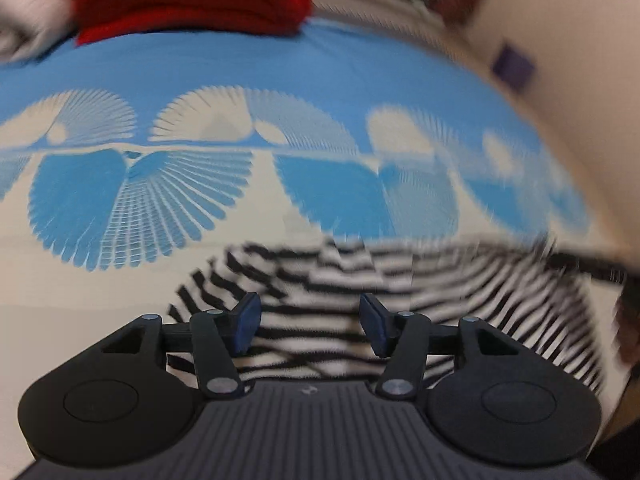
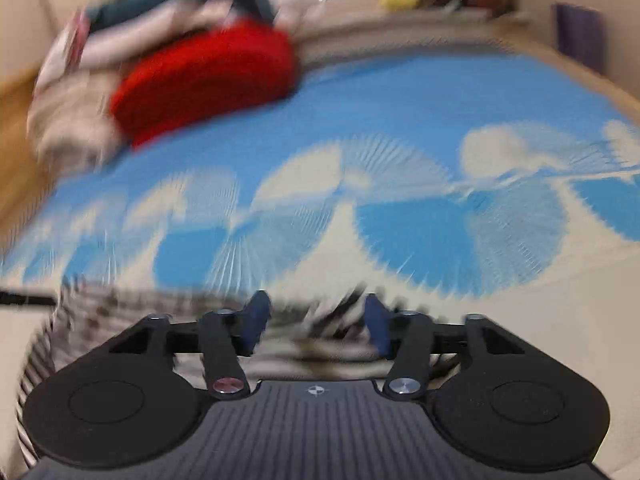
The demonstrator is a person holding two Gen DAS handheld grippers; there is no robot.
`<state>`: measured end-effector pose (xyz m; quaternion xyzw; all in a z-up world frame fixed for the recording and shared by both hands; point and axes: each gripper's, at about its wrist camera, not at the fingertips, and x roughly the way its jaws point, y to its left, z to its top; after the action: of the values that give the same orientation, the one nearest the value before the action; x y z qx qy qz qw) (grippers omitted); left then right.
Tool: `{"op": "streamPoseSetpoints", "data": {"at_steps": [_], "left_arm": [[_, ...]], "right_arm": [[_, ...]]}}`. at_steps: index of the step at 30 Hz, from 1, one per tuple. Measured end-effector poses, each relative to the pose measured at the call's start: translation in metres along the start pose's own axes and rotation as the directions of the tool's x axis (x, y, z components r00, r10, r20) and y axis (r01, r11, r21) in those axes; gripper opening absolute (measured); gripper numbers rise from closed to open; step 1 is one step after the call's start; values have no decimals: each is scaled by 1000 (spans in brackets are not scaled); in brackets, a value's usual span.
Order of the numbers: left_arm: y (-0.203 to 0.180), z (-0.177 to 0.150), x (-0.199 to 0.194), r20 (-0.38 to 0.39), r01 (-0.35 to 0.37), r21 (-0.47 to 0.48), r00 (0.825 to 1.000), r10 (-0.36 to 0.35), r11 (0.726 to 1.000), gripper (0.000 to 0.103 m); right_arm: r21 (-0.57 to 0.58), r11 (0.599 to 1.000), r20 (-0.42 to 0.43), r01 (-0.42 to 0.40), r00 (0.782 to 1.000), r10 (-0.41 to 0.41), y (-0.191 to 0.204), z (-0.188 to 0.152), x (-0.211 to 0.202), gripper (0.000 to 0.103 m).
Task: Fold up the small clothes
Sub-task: 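Lift the striped fabric with both grippers and fold it over the body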
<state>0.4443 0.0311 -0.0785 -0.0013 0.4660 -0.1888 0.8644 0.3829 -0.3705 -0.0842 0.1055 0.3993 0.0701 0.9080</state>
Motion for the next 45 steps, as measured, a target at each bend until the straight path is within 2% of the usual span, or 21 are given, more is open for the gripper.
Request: {"op": "streamPoseSetpoints", "data": {"at_steps": [3, 5, 8, 12, 14, 16, 18, 19, 21, 22, 23, 24, 25, 26, 29, 32, 37, 40, 41, 43, 45], "left_arm": [[-15, -1, 16, -16, -52, 59, 998, 53, 997, 58], [-15, -2, 22, 3, -92, 61, 996, 92, 994, 35], [-11, 3, 32, 24, -111, 8, 994, 111, 994, 14], [-11, 15, 39, 73, -137, -31, 988, 139, 990, 7], [-10, 21, 38, 110, -144, -69, 982, 151, 987, 7], [-11, 27, 28, 178, -130, -112, 973, 149, 985, 7], [-13, 35, 15, 262, -121, -146, 952, 157, 982, 7], [-13, 37, 14, 271, -127, -158, 948, 166, 979, 9], [-9, 39, 33, 163, -182, -172, 964, 210, 968, 28], [-5, 38, 49, 44, -195, -178, 978, 205, 965, 41], [-1, 35, 58, -41, -192, -187, 981, 188, 963, 40], [2, 33, 58, -74, -185, -204, 982, 174, 961, 40], [3, 34, 50, -62, -179, -215, 984, 170, 960, 41], [4, 36, 42, -46, -167, -219, 986, 161, 961, 42], [13, 40, 10, 4, -89, -246, 996, 93, 965, 52], [28, 32, -11, -37, -53, -274, 998, 44, 960, 52], [59, -4, -33, -160, -67, -333, 987, 14, 941, 52], [75, -39, -37, -273, -122, -330, 961, 29, 936, 52], [79, -50, -37, -304, -142, -320, 952, 41, 937, 52], [81, -70, -34, -345, -143, -300, 938, 32, 943, 52], [83, -86, -30, -350, -80, -348, 935, -51, 934, 51]], "right_arm": [[-118, 989, -29, 90, 995, -94, 14, -4, 19, 57], [-128, 985, -37, 113, 992, -119, 17, -3, 27, 56], [-155, 971, -52, 181, 980, -191, 21, -4, 39, 44], [-89, 970, -54, 226, 971, -231, 13, -4, 55, 18], [-48, 970, -12, 239, 971, -240, 12, 1, 56, 11], [-8, 959, 79, 283, 956, -282, 15, 8, 46, 10], [48, 960, 184, 275, 942, -279, 18, 17, 30, 11], [61, 961, 219, 271, 935, -278, 19, 20, 26, 11], [56, 958, 180, 281, 941, -286, 20, 22, 35, 19], [58, 954, 99, 293, 950, -297, 18, 21, 49, 23], [59, 946, 18, 317, 948, -319, 15, 18, 60, 32], [58, 934, -56, 352, 935, -349, 12, 16, 69, 39], [72, 929, -98, 363, 930, -355, 9, 12, 71, 40], [97, 933, -103, 347, 936, -338, 7, 14, 68, 41], [133, 944, -68, 302, 953, -295, 4, 23, 43, 51], [122, 957, -56, 261, 965, -256, -3, 23, 19, 55], [175, 962, -153, 209, 971, -183, -25, 3, -21, 56], [213, 954, -225, 211, 961, -163, -40, -17, -40, 58], [216, 951, -255, 222, 953, -165, -45, -24, -44, 58], [201, 942, -343, 268, 920, -189, -51, -42, -49, 58], [217, 936, -412, 277, 895, -170, -59, -58, -50, 58]]}}
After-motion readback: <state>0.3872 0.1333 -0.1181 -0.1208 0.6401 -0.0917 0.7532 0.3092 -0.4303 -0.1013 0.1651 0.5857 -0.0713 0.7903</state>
